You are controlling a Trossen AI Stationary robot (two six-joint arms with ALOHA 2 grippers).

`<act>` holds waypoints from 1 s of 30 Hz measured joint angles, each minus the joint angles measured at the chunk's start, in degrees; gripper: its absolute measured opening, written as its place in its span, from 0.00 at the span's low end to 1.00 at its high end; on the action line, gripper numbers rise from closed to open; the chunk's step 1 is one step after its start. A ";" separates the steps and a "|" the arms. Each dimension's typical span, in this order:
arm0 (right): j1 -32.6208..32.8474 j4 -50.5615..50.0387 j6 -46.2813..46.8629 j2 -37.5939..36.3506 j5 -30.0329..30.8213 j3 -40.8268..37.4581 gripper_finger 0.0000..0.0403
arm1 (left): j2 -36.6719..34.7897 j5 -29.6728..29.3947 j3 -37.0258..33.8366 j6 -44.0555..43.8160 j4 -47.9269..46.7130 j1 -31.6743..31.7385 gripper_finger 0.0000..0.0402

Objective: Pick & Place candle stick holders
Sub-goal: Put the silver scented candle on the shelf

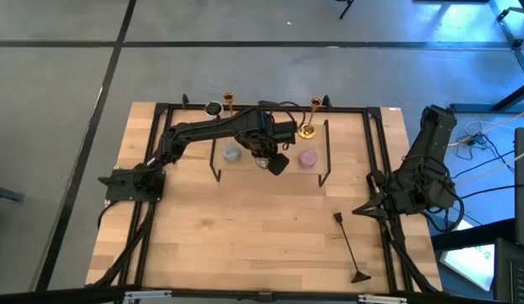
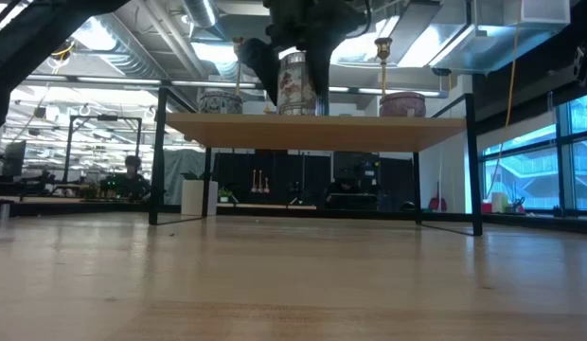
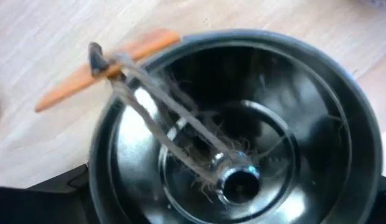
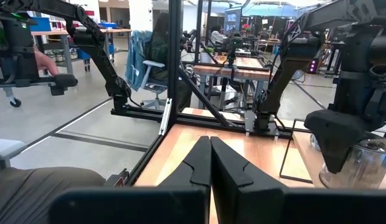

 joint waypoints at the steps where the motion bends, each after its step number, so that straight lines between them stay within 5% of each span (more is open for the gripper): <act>1: -0.01 0.01 0.00 0.00 0.00 0.00 0.00 | 0.00 0.16 0.00 0.04 0.02 0.00 0.96; 30: -0.03 0.09 0.00 0.06 0.00 0.00 0.00 | -7.99 0.61 0.00 2.01 0.54 -2.69 0.96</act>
